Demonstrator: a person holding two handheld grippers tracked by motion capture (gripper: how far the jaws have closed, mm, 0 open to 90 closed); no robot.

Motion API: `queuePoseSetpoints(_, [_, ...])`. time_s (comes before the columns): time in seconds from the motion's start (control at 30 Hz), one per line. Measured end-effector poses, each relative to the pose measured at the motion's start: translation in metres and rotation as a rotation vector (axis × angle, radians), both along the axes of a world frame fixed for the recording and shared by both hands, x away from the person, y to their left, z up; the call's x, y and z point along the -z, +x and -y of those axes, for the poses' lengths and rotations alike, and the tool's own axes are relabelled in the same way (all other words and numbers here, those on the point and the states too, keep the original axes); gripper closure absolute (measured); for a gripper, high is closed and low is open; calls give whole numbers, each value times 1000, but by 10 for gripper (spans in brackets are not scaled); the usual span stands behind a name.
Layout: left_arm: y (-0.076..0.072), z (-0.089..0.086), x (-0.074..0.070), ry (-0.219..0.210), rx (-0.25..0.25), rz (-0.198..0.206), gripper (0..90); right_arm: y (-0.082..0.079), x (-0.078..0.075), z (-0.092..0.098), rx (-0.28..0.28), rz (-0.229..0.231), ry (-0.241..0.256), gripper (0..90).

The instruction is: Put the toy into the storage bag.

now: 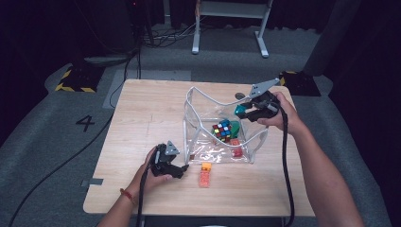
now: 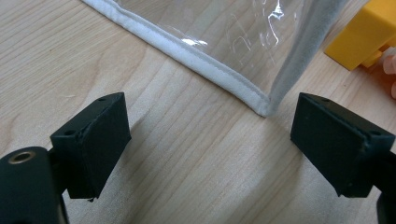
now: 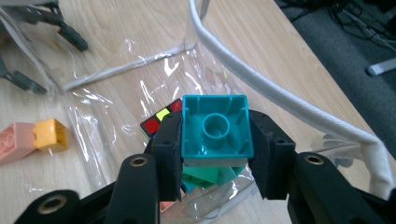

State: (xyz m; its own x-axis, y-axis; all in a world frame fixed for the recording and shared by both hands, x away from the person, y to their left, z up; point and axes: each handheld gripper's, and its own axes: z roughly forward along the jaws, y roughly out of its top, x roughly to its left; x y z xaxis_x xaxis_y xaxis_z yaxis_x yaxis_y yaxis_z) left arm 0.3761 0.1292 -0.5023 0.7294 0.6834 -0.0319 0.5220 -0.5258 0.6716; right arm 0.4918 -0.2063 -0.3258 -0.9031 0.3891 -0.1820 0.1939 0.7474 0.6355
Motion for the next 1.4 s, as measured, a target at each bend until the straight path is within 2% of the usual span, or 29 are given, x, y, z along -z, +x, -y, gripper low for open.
queuePoseSetpoints(0.03, [0,0,0,0,0,0,120,2,1,0,-10,3,-18,593])
queuePoseSetpoints(0.1, [0,0,0,1,1,0,120,5,2,-1,5,-8,-54,593])
queuePoseSetpoints(0.17, [0,0,0,1,1,0,120,8,4,-1,15,-29,-71,593])
queuePoseSetpoints(0.23, [0,0,0,2,2,-1,120,11,6,0,18,-27,-92,593])
queuePoseSetpoints(0.33, [0,0,0,0,0,-1,120,16,10,3,33,-67,-130,593])
queuePoseSetpoints(0.4, [0,0,0,-1,0,-1,120,19,13,5,46,-86,-177,593])
queuePoseSetpoints(0.5, [0,0,0,1,2,-1,120,20,15,8,50,-125,-223,593])
queuePoseSetpoints(0.6, [0,0,0,3,1,2,120,21,15,8,39,-133,-298,593])
queuePoseSetpoints(0.9, [0,0,0,-1,2,-4,120,20,10,9,64,-158,-431,593])
queuePoseSetpoints(0.93, [0,0,0,-1,2,-5,119,19,10,9,74,-181,-434,593])
queuePoseSetpoints(0.97, [0,0,0,1,3,-2,119,20,9,10,63,-164,-439,593])
queuePoseSetpoints(1.0, [0,0,0,3,3,-1,120,19,9,11,78,-174,-452,593])
queuePoseSetpoints(1.03, [0,0,0,2,3,0,120,16,7,11,114,-211,-471,592])
queuePoseSetpoints(1.07, [0,0,0,1,3,-1,120,16,7,12,118,-213,-476,592])
queuePoseSetpoints(1.17, [0,0,0,2,3,-2,119,16,7,14,125,-232,-470,592])
queuePoseSetpoints(1.27, [0,0,0,1,2,-1,120,15,8,15,122,-231,-471,591])
queuePoseSetpoints(1.4, [0,0,0,1,3,-2,120,14,7,15,118,-218,-446,569])
